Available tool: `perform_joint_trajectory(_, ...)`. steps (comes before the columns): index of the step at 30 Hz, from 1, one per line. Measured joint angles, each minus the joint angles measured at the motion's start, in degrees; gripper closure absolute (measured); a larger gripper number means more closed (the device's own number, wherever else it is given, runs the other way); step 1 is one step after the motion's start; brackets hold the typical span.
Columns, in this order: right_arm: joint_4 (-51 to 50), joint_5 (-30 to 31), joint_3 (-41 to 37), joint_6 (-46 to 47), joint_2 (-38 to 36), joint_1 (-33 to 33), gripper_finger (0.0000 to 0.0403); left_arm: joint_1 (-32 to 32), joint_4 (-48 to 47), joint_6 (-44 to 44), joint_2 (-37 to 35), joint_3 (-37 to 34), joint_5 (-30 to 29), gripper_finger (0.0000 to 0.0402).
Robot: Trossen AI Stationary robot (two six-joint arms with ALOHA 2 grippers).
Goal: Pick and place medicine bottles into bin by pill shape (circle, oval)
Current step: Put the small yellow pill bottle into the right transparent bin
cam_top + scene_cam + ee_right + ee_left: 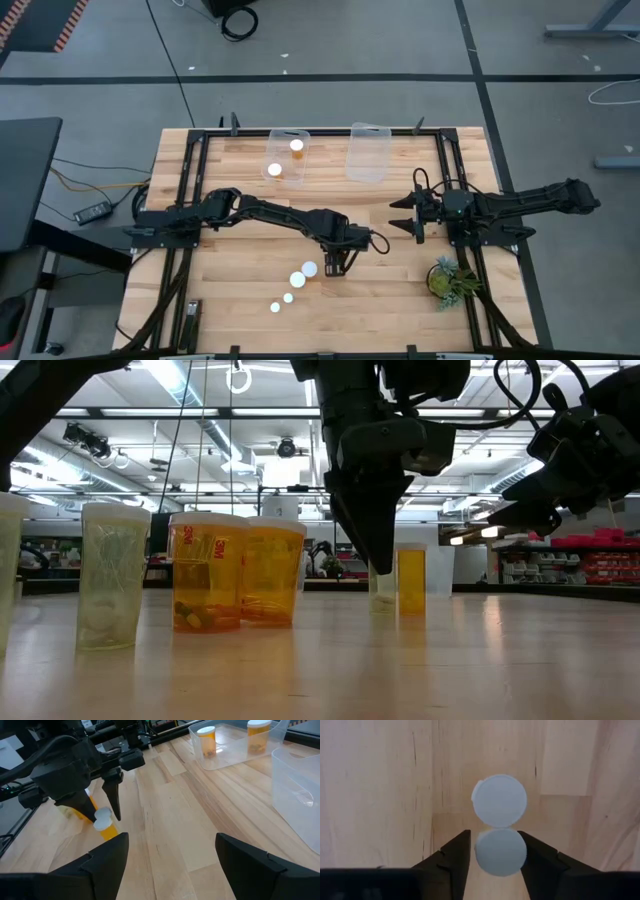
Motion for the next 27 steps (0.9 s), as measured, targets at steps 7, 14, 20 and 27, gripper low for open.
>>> perform_joint_trajectory(7,0.0,0.0,0.0,0.0,0.0,0.0,0.0098,0.1,-0.7,0.3,0.0,0.0,0.0,0.0272)
perform_joint_trajectory(14,0.0,0.0,0.0,0.0,0.0,0.0,0.0098,0.6,-1.5,0.4,-0.1,0.0,0.0,0.0277)
perform_joint_trajectory(20,0.0,0.0,0.0,0.0,0.0,0.0,0.0098,1.7,-2.5,1.8,-0.7,0.0,0.0,0.0278)
perform_joint_trajectory(27,0.0,0.0,0.0,0.0,0.0,0.0,0.0098,5.0,-2.7,2.5,-3.0,0.0,-0.4,0.0276)
